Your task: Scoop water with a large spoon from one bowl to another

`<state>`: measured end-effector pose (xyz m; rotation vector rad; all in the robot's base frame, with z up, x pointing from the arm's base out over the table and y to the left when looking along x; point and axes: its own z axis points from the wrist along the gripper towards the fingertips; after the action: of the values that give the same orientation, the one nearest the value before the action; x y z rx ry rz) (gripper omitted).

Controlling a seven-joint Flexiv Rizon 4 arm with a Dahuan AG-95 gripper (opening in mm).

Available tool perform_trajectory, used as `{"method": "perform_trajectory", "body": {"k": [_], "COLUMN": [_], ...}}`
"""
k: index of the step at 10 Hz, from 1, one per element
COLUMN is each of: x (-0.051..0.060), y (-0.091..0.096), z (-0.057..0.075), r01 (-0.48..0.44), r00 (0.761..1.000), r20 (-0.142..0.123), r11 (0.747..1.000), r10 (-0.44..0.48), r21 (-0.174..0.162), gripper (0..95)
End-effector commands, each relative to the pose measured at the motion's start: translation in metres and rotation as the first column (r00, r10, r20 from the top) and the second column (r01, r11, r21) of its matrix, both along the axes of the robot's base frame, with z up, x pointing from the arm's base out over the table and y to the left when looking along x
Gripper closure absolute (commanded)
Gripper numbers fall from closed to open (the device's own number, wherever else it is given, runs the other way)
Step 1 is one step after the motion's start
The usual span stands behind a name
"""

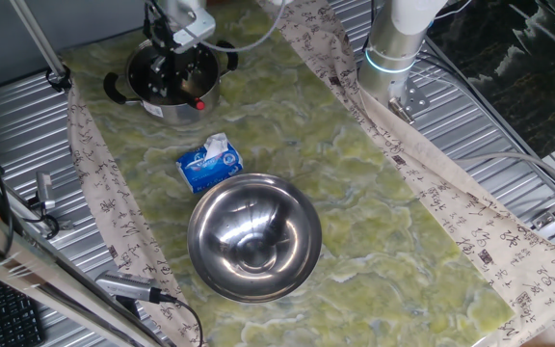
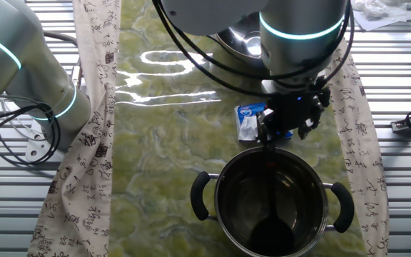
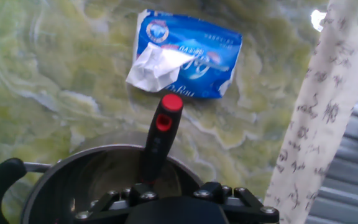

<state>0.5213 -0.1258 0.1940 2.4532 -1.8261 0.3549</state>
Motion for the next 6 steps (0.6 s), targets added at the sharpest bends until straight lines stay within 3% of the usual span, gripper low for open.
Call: {"method": "perform_trajectory", "body": {"k": [1, 6], "x": [-0.005, -0.009], "y": [-0.010, -0.023], "z": [0.000, -0.013], "r01": [0.054, 0.155], "r00": [0.999, 0.988], "r20": [-0.004, -0.025], "r11": [0.998, 0.987], "r10": [-0.054, -0.154], "r21": [0.021, 0.042], "gripper": [57.0, 57.0]}}
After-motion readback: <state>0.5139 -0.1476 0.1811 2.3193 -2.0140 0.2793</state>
